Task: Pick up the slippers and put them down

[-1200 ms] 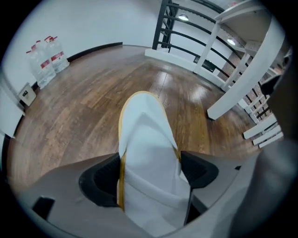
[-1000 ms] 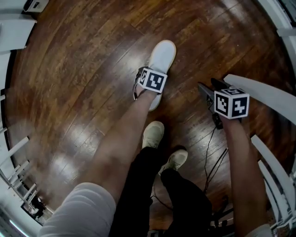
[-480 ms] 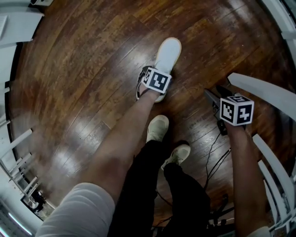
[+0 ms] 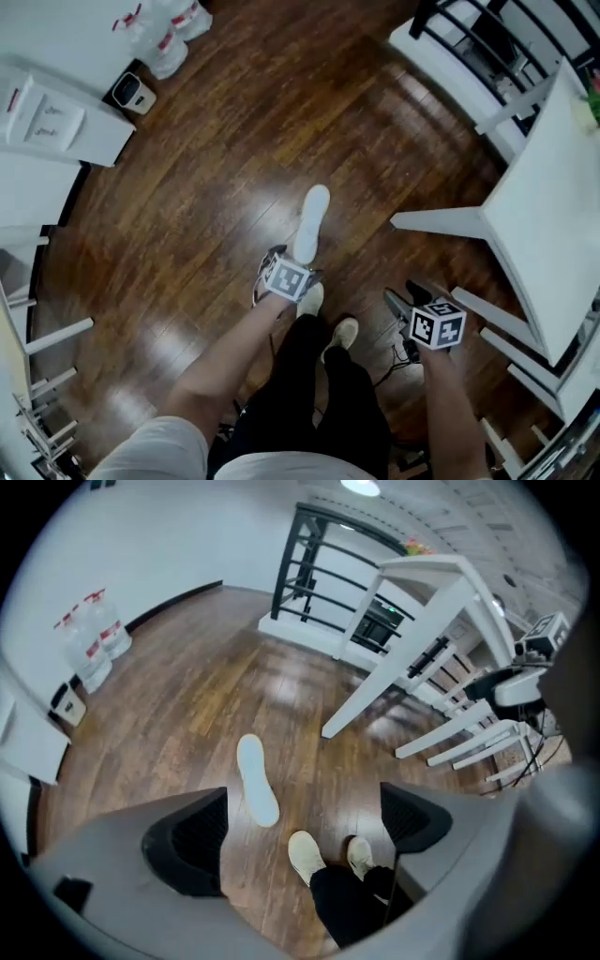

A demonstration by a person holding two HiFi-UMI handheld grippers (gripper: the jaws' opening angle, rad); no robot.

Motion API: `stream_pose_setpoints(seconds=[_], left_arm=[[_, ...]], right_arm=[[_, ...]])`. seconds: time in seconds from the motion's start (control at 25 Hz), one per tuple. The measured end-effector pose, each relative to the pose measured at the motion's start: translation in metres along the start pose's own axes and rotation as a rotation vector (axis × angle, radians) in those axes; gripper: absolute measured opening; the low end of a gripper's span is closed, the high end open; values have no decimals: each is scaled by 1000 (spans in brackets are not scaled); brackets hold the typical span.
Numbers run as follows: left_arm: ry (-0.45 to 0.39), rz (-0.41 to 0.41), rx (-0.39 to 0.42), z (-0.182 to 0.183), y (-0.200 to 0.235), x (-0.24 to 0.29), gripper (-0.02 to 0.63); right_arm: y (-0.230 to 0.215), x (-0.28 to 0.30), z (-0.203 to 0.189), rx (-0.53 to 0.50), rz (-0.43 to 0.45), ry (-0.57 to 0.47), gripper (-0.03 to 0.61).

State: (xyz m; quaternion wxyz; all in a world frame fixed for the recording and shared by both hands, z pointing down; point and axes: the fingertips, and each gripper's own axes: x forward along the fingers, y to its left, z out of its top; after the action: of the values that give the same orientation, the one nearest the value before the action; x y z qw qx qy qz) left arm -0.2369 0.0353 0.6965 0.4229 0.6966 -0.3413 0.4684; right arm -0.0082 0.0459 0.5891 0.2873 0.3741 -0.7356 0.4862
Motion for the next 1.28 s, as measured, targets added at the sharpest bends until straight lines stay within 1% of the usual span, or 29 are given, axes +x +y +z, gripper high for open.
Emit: stream_pose_setpoints(seconds=[0.08,0.16,0.24,0.28,0.36,0.44,0.52,0.64,0.76,0.84,0.96,1.04,1.16,1.28], left_arm=[[-54,-5,83,47,-28,-78,508],[-120,-25,153,100,-60,-148,508],[-186,-55,191,133,-101,-215,508],[-222,-72,204,142,-126,-247,508],[-285,-101,229,145,-179,-299,508],[-350,-104,268,141,-230,-342,508],[-396,-103,315,125,-276,-372,506],[-408,-130,375,106,-338,-390,506],[-383,-158,397,88,-382,-393,506],[-377,-177,405,81,-407,-395,506],[-375,-190,439,81,-440,-396,506],[-366,-191,465,74,-458,-394,506],[-363,-212,487,63,-483,-394,506],[-371,-218,498,55,-498,-399,506]], right_arm=[[23,-84,38,8,-23,-91,284],[32,-163,75,-4,-72,-191,284],[40,-235,92,-19,-113,-265,284],[44,-269,93,-23,-127,-297,284],[51,-336,79,-25,-153,-356,284],[56,-395,55,-37,-186,-411,284],[62,-445,17,-36,-212,-442,284],[58,-508,-41,-5,-242,-488,284],[49,-549,-96,37,-271,-514,284],[43,-568,-121,54,-290,-530,282],[33,-585,-137,61,-311,-556,282],[31,-590,-148,64,-313,-562,282],[36,-594,-159,60,-304,-567,282],[42,-594,-166,44,-291,-556,282]])
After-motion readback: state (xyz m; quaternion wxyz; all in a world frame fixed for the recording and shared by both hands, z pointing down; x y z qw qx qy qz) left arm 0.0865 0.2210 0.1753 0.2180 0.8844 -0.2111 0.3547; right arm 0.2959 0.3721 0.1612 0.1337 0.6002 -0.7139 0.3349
